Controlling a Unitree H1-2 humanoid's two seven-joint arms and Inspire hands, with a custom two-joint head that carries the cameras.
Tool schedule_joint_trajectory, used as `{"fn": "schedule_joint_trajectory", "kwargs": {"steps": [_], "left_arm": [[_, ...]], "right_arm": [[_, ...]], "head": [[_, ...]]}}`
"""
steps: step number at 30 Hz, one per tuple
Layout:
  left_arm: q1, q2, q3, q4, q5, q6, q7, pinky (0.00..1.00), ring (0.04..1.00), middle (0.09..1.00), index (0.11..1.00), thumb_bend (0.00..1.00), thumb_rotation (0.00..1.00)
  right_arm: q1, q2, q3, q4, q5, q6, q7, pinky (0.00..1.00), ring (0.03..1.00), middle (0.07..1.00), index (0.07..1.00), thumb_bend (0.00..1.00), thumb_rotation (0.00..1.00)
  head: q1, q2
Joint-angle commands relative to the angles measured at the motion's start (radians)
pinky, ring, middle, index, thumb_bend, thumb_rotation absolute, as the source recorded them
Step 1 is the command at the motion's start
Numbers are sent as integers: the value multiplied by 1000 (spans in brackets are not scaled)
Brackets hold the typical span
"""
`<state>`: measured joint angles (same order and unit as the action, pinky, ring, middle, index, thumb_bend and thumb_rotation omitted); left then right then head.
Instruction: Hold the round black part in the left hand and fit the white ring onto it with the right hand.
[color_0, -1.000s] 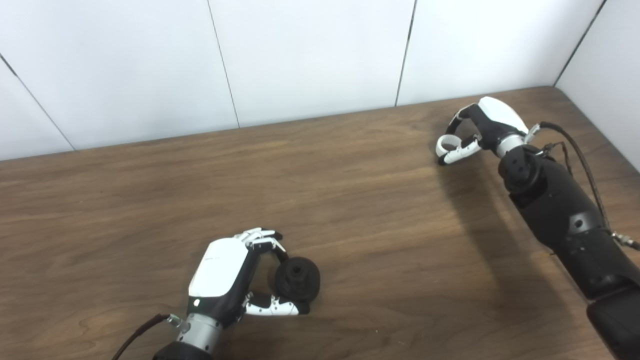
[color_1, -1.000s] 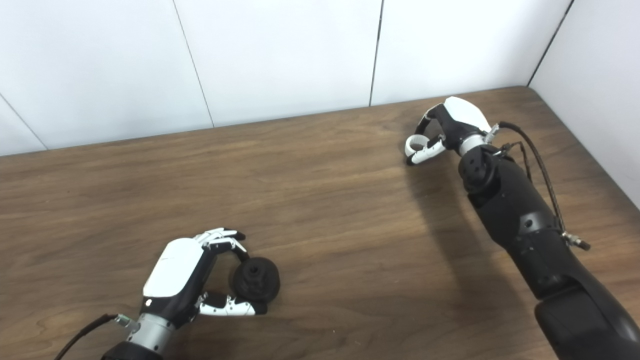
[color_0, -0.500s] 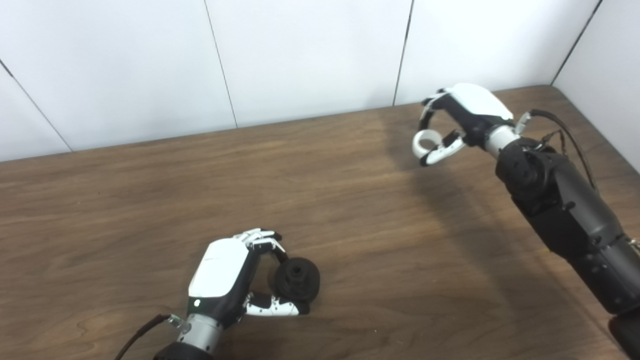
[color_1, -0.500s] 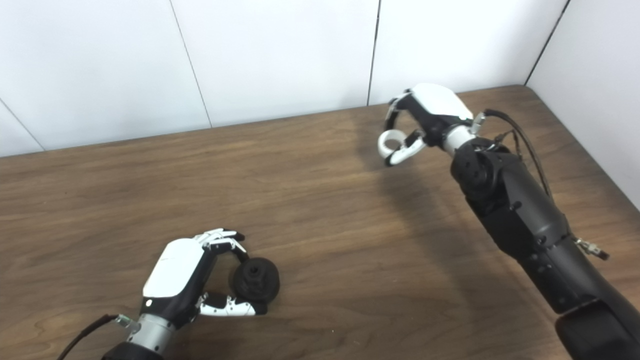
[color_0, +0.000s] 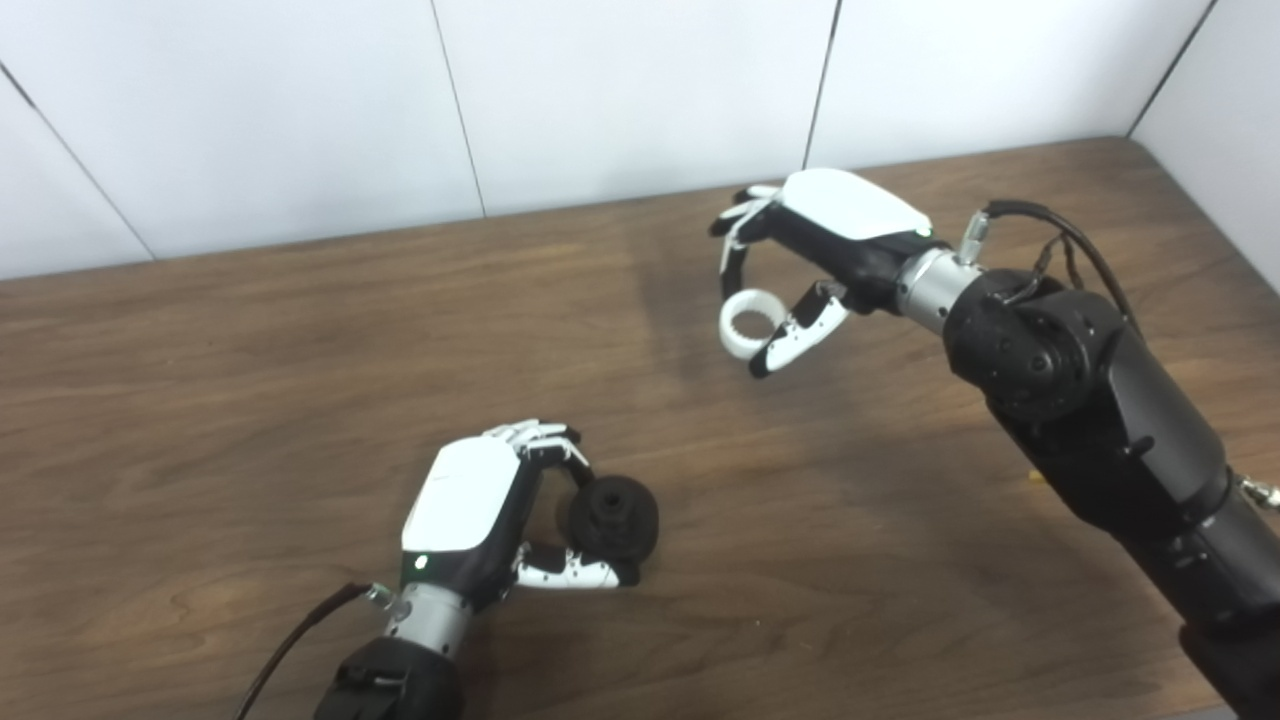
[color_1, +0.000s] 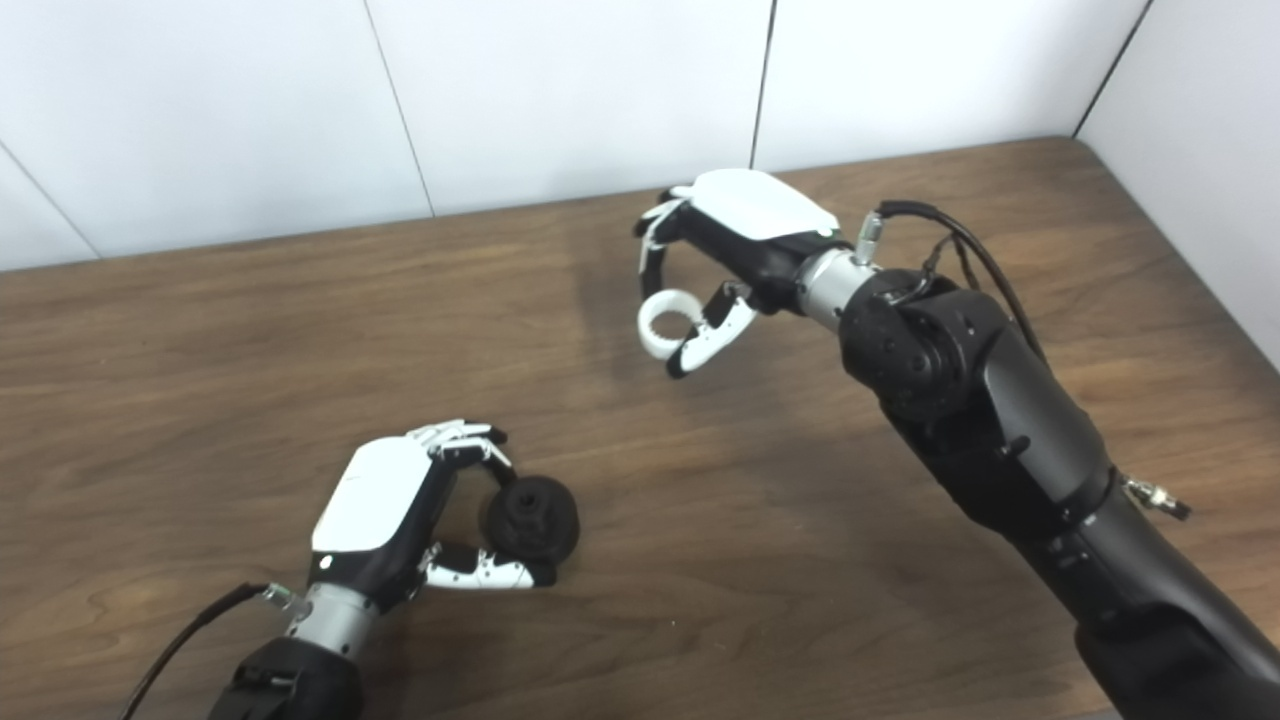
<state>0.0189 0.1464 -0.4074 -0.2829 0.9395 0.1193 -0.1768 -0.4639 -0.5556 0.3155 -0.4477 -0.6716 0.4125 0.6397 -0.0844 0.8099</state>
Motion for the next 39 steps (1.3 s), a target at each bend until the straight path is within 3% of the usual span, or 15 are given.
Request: {"fn": "schedule_joint_trajectory", "kwargs": {"steps": [1,13,29,39], "left_arm": [[-5,-3,-12,-9,10,16,-40,836,844,789,489,516,48],[-14,-19,-32,-21,34,46,-59,858,849,789,489,515,48],[-23,-26,-45,-29,50,68,-77,861,851,790,489,515,48],[-24,-31,-43,-35,51,70,-85,862,853,791,489,515,48]], "right_arm": [[-38,4,-11,-50,16,-2,18,879,951,853,484,523,145],[4,77,61,-177,41,3,134,929,971,864,485,522,148],[41,162,134,-178,-2,-6,152,956,988,872,484,520,142],[48,172,142,-134,-37,-68,129,949,987,873,484,519,143]], "head": [[8,7],[42,28],[59,45],[60,53]]}}
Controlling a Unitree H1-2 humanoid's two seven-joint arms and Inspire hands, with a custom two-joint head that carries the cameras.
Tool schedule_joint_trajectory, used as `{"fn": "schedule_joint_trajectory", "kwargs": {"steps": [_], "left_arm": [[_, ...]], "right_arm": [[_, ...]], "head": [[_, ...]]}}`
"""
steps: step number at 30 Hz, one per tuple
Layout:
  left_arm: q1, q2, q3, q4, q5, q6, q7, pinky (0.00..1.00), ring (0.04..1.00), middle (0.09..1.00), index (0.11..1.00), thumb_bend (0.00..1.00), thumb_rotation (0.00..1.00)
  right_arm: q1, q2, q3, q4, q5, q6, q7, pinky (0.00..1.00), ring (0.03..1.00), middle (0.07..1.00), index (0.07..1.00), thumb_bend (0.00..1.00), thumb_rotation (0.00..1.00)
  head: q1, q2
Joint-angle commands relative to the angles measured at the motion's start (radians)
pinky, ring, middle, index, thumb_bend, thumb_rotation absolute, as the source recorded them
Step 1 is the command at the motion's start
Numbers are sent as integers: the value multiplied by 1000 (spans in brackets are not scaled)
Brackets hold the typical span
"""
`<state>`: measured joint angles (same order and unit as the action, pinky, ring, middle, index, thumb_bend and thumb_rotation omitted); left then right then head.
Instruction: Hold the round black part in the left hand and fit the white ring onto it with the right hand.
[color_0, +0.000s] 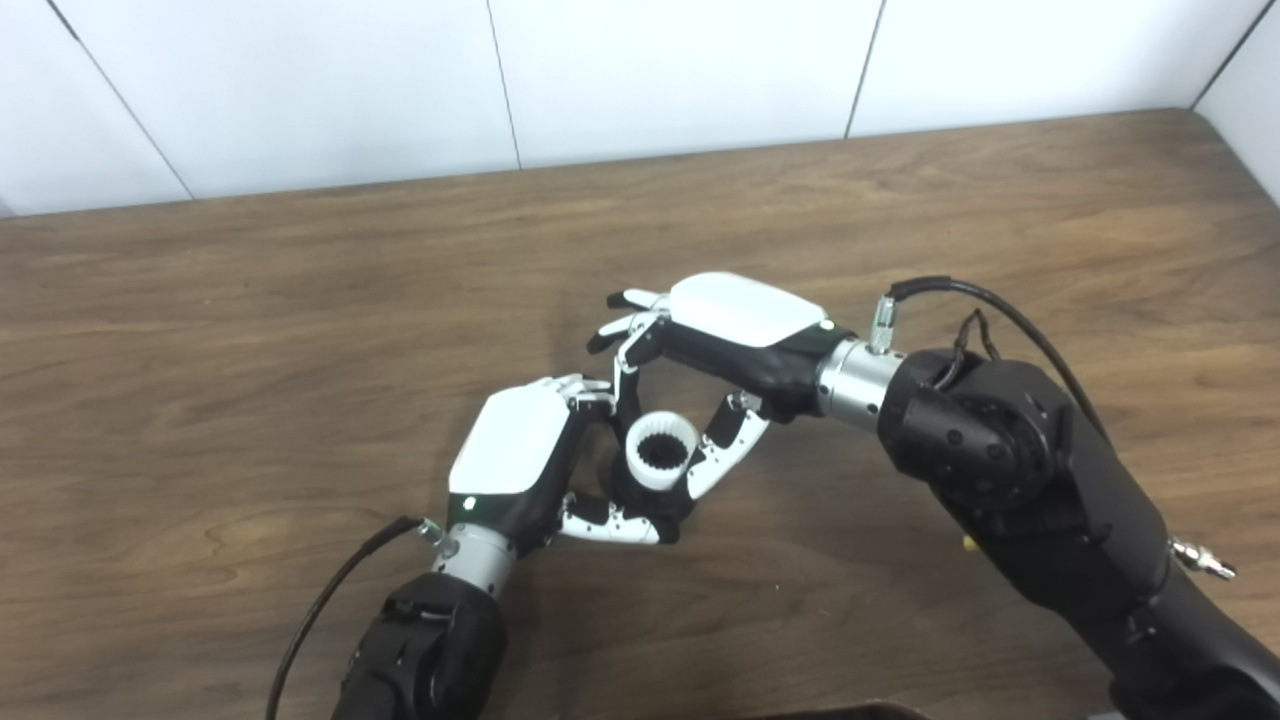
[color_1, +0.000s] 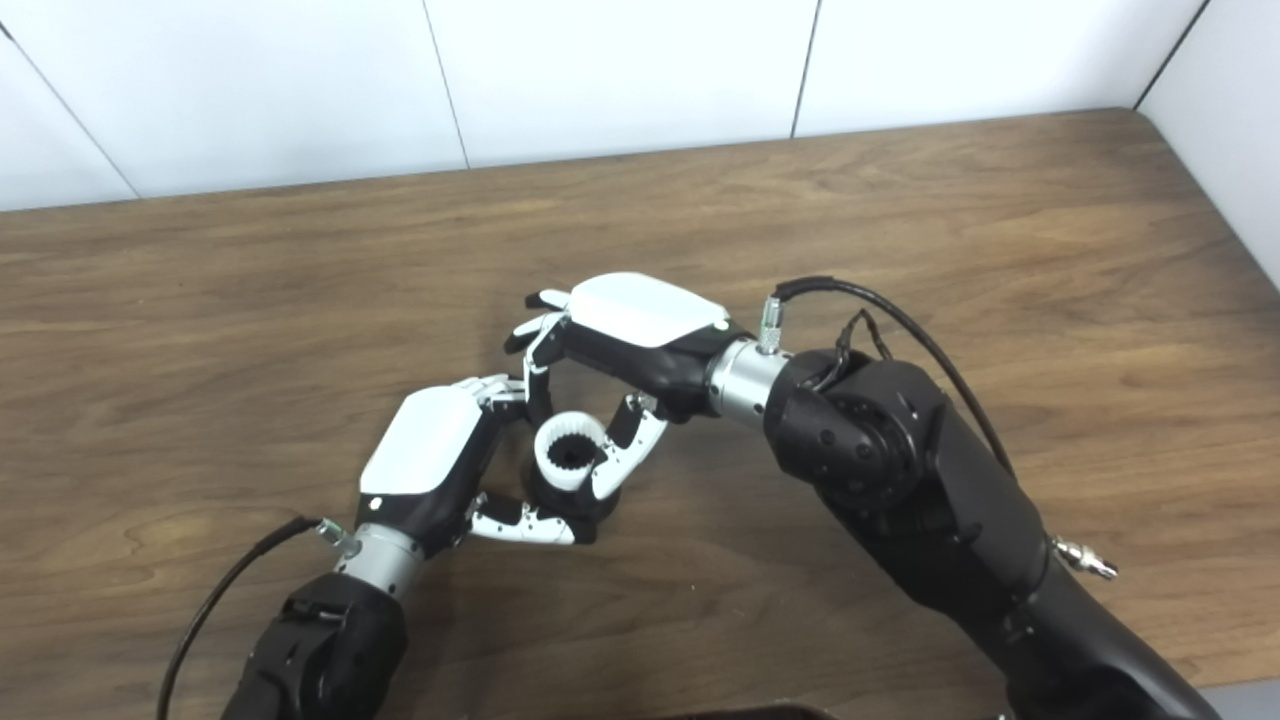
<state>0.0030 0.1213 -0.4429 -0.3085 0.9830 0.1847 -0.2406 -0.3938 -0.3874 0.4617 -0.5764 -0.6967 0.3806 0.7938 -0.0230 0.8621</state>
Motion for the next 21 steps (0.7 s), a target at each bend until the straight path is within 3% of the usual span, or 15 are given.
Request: {"fn": "schedule_joint_trajectory", "kwargs": {"steps": [1,21], "left_arm": [[-9,-6,-8,-10,8,5,-22,860,853,791,489,515,48],[-8,-7,-4,-17,10,5,-27,858,850,789,489,516,48]], "right_arm": [[-21,4,-5,-2,-14,-43,-26,955,990,876,485,519,142],[3,28,-24,52,-59,-123,-46,946,986,872,484,519,142]], "head": [[-1,0],[-5,9]]}}
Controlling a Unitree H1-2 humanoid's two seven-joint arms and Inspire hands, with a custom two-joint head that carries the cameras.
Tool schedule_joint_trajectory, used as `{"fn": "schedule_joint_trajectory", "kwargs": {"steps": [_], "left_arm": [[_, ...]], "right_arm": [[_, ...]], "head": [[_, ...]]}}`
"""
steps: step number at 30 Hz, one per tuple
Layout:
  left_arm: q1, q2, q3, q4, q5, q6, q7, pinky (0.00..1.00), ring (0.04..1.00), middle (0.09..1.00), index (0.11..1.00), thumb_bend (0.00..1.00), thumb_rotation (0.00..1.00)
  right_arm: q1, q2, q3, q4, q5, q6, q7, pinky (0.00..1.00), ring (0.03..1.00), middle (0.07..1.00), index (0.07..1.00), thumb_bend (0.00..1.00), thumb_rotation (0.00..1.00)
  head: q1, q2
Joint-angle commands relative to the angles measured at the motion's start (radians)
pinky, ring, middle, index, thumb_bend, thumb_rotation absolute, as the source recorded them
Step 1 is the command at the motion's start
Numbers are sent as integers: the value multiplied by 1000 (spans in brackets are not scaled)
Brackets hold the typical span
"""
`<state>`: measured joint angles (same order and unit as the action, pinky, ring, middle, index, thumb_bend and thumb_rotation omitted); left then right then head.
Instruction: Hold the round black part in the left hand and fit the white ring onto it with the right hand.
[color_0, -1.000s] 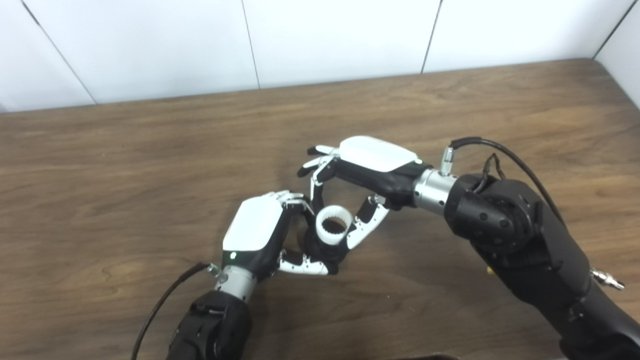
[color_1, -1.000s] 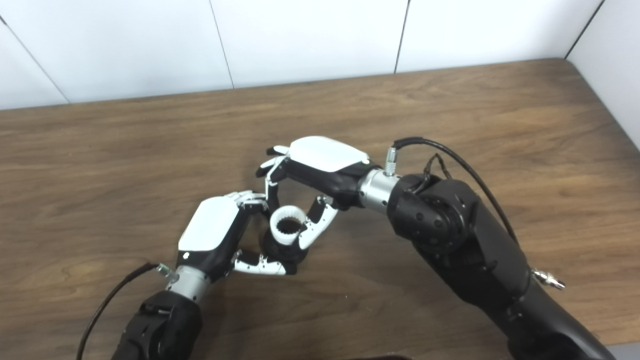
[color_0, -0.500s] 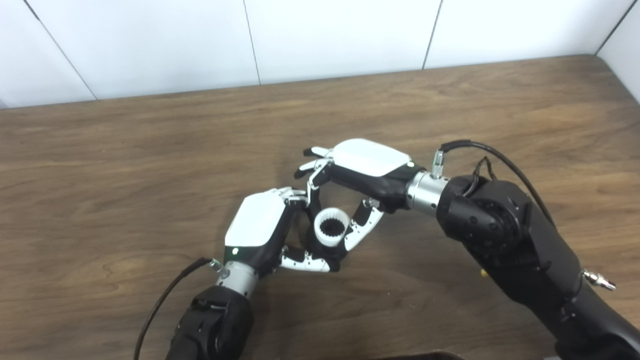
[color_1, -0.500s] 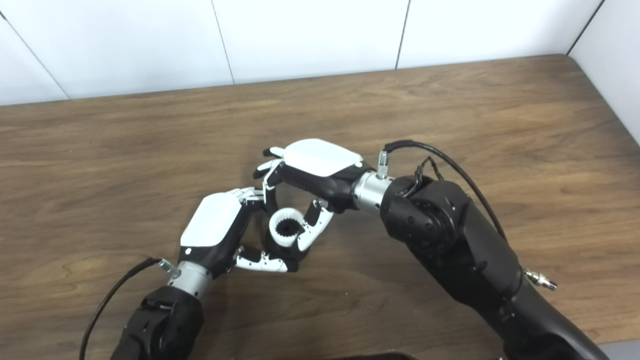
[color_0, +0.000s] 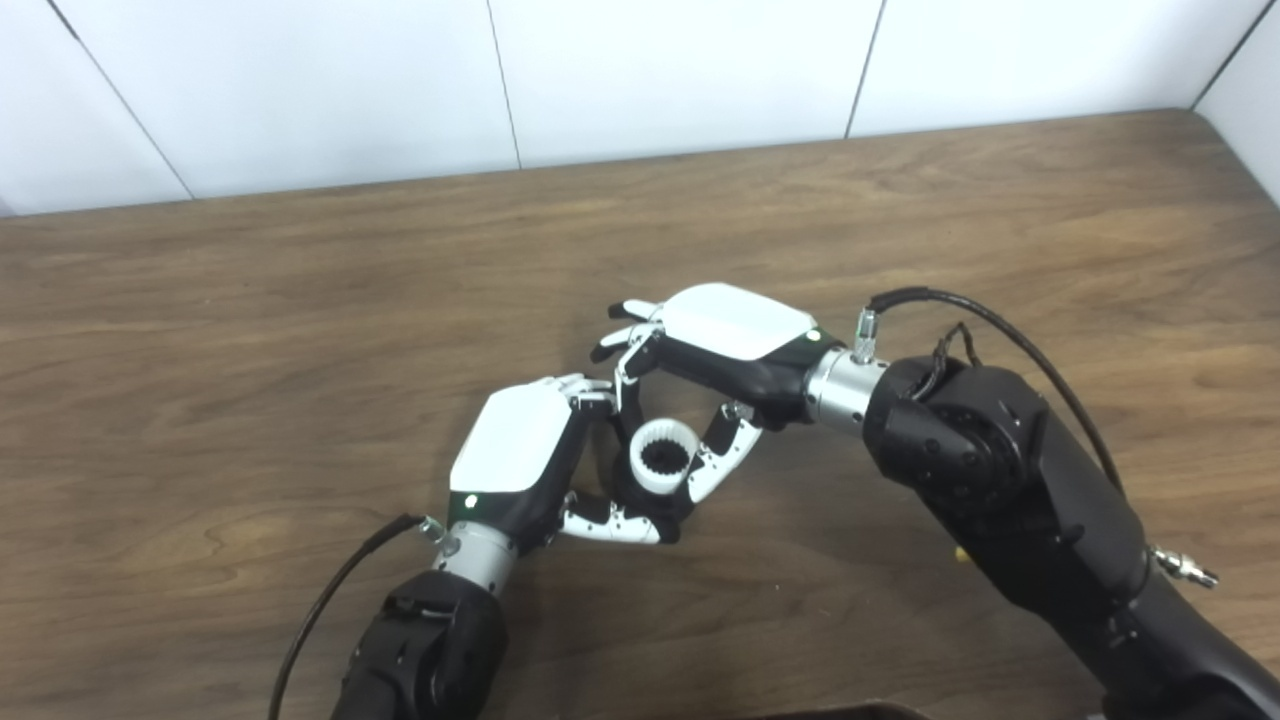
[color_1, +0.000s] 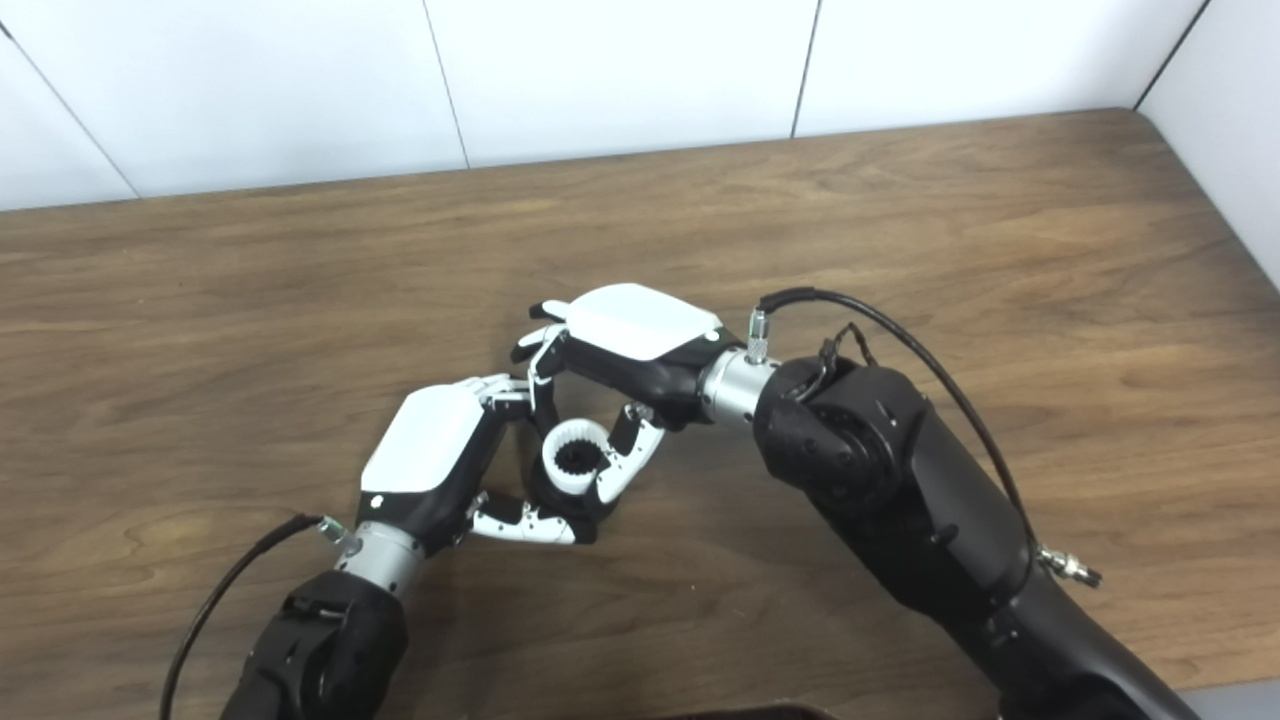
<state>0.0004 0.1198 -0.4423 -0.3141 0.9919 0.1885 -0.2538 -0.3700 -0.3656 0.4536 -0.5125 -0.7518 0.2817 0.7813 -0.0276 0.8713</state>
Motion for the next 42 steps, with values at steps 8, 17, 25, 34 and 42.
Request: {"fn": "schedule_joint_trajectory", "kwargs": {"steps": [8,17,25,34,42], "left_arm": [[-5,-5,-4,-16,-2,3,-19,857,853,791,489,516,48],[-3,-6,-2,-21,-5,5,-23,858,856,795,489,515,49],[-3,-7,-2,-23,2,6,-23,852,854,793,489,515,49],[-5,-7,0,-28,3,7,-28,849,854,794,489,516,50],[-5,-8,5,-34,6,13,-42,850,856,796,490,515,50]], "right_arm": [[-18,22,-18,1,-14,-30,-34,937,984,871,484,520,141],[-20,34,-25,16,-20,-31,-34,926,976,871,484,520,141],[-17,40,-26,28,-18,-39,-37,921,973,868,484,521,141],[-22,31,-33,29,-20,-30,-24,926,979,872,484,520,141],[-17,28,-29,35,-23,-33,-24,913,971,869,484,521,141]], "head": [[-3,4],[-6,7],[-10,11],[-16,17],[-20,18]]}}
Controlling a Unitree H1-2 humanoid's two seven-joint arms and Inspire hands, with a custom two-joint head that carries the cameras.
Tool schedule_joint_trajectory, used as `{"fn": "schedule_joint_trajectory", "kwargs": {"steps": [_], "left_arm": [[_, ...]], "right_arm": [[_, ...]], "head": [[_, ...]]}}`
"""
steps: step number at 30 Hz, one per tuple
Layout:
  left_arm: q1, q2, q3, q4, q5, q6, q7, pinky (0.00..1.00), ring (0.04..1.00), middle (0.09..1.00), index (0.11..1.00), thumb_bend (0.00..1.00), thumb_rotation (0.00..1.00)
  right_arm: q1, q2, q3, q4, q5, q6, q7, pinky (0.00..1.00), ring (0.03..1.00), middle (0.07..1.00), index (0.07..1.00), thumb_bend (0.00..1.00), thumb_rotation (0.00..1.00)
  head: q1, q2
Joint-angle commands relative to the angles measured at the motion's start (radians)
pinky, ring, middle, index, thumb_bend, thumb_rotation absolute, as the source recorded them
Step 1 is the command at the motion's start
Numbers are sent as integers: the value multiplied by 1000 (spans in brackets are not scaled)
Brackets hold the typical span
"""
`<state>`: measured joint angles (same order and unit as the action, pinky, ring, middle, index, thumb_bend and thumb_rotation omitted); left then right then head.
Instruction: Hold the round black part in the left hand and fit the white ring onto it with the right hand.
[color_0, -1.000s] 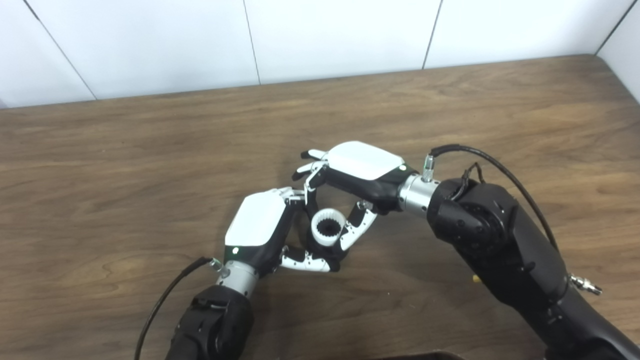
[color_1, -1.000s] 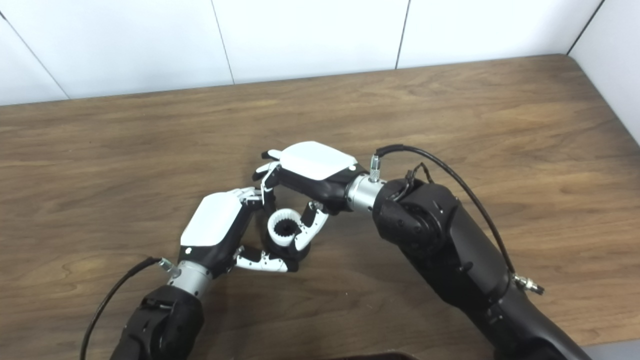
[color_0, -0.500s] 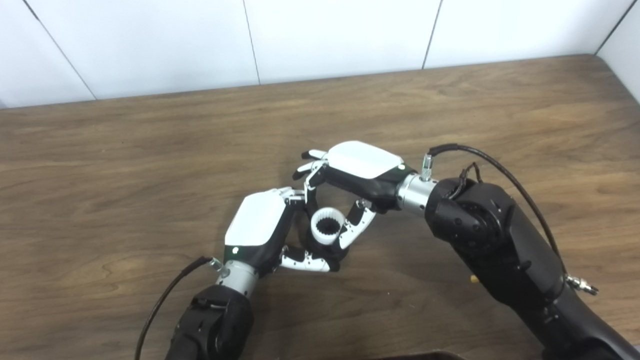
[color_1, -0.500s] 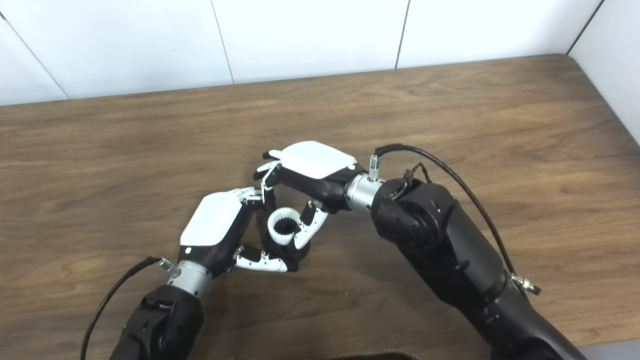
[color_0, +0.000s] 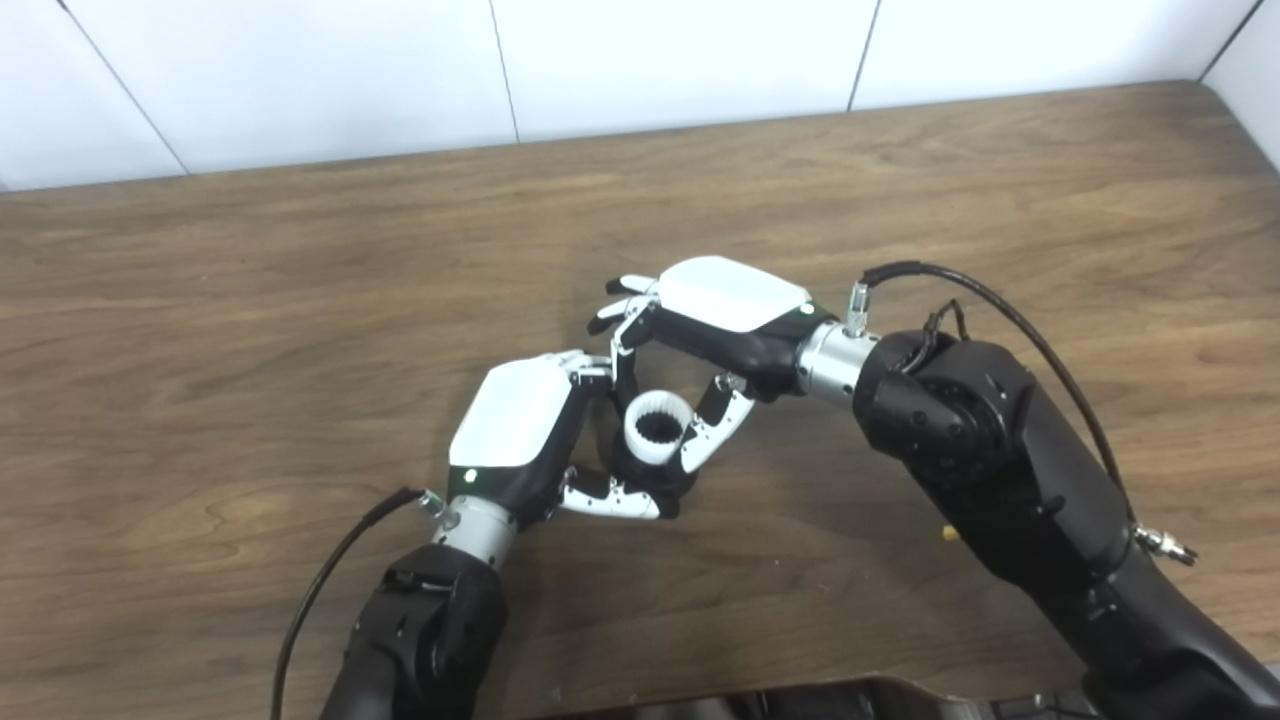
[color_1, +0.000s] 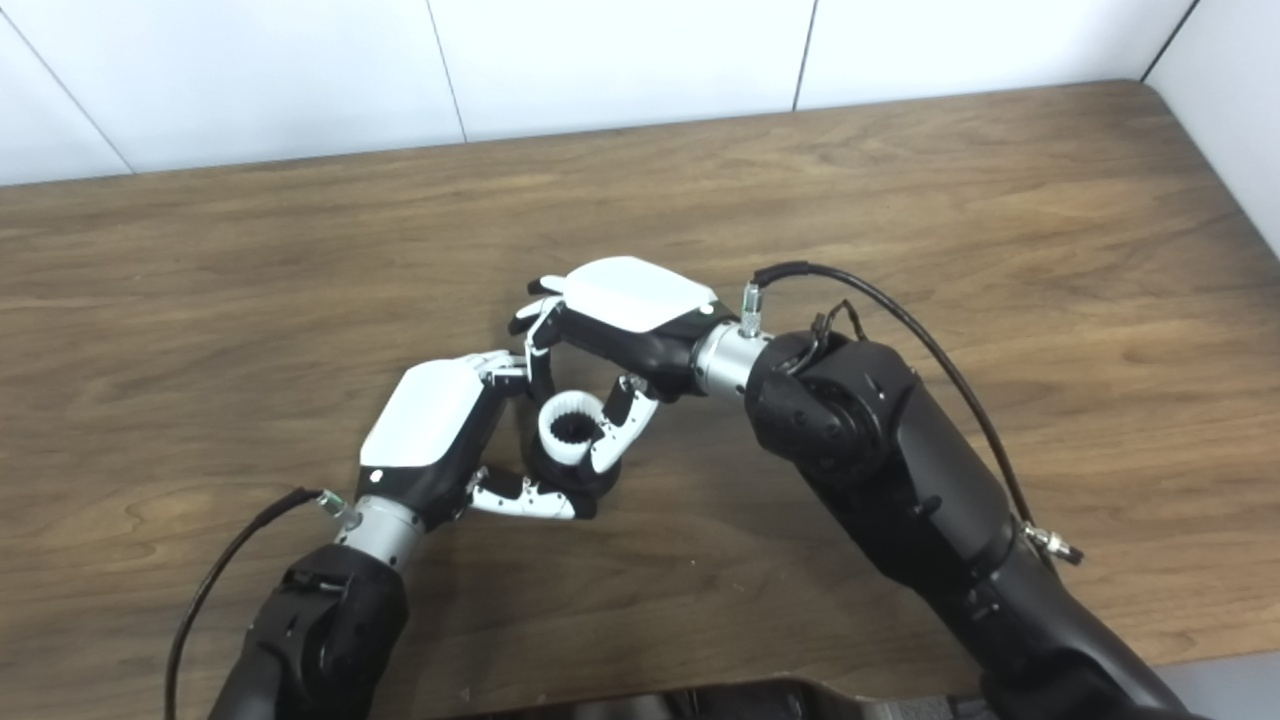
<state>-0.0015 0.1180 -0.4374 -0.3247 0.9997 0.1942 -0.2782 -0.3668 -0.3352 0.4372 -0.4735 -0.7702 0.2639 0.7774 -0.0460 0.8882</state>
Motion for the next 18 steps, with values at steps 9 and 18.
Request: {"fn": "schedule_joint_trajectory", "kwargs": {"steps": [9,18], "left_arm": [[-4,-6,3,-23,-3,2,-13,842,852,793,490,515,50],[-6,-8,5,-29,-2,9,-26,840,855,797,490,515,51]], "right_arm": [[-18,1,-10,4,-4,-12,-19,911,970,867,484,521,141],[-12,6,-8,6,3,-7,-17,911,971,868,485,521,141]], "head": [[-8,4],[-10,11]]}}
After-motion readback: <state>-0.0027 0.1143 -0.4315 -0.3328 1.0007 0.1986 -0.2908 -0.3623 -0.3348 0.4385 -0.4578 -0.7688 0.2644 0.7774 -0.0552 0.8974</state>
